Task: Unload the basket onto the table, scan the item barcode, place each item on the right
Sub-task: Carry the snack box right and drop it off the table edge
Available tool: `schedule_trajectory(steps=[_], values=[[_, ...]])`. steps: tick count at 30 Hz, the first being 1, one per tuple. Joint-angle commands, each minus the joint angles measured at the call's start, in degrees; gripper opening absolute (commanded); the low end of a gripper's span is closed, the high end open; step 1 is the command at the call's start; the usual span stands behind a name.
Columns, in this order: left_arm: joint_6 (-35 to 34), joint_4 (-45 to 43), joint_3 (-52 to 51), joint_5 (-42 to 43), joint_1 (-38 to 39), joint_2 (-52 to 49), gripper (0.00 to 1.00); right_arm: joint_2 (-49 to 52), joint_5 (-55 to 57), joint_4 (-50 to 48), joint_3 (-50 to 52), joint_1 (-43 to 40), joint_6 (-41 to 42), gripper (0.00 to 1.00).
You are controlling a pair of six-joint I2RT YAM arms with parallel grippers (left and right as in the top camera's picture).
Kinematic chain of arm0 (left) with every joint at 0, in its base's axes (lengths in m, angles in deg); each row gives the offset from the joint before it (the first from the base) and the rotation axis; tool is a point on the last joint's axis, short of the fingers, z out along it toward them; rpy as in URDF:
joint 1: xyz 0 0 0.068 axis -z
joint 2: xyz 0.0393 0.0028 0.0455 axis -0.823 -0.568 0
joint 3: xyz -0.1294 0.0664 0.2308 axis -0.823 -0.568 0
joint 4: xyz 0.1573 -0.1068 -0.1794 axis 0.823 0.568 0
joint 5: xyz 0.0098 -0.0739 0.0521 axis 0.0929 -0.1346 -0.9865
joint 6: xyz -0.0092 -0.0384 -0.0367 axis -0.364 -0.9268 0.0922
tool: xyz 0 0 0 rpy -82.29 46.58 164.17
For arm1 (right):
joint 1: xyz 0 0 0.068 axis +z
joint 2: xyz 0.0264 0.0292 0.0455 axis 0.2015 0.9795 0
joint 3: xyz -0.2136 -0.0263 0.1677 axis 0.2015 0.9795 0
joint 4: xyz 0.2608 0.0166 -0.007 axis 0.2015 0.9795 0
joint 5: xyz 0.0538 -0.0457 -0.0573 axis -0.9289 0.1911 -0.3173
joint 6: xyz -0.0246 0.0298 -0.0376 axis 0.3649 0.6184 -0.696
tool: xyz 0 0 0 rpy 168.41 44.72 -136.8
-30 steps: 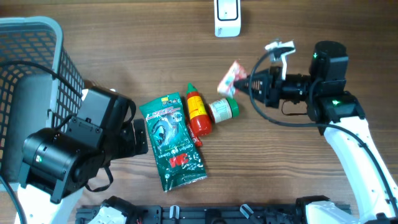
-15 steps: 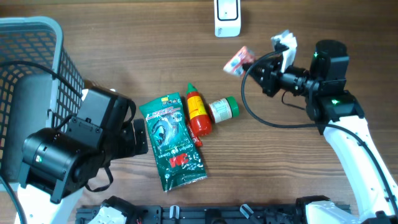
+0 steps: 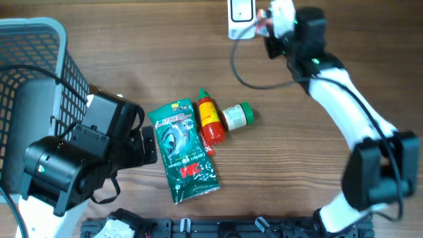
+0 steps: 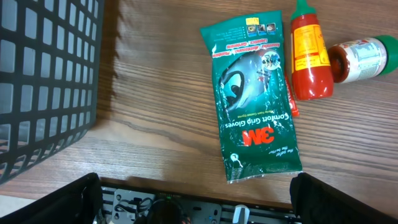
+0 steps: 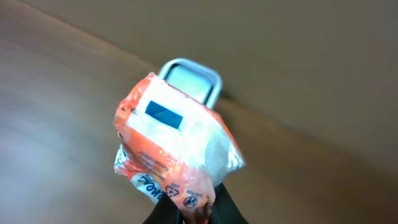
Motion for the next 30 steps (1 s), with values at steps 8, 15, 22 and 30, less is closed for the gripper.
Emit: schedule_trajectory(steps=[8,15,22,30], values=[[-0.6,0.0,0.4,-0.7,-0.2,0.1,1.0,22.4,31.8,-10.0,-19.1,4.9,-41.0,0.04],[-0.6,0.0,0.4,-0.7,-0.2,0.1,1.0,23.3,29.8,-13.3,-19.1,8.0,-42.6,0.04],[-0.6,0.0,0.4,-0.7,-0.2,0.1,1.0,21.4,30.5,-6.7,-19.1,5.0,-37.1,0.04],[-0.6,0.0,0.4,-0.7,-0.2,0.1,1.0,17.1,34.8,7.2,-19.1,-14.9,-21.2,0.04]])
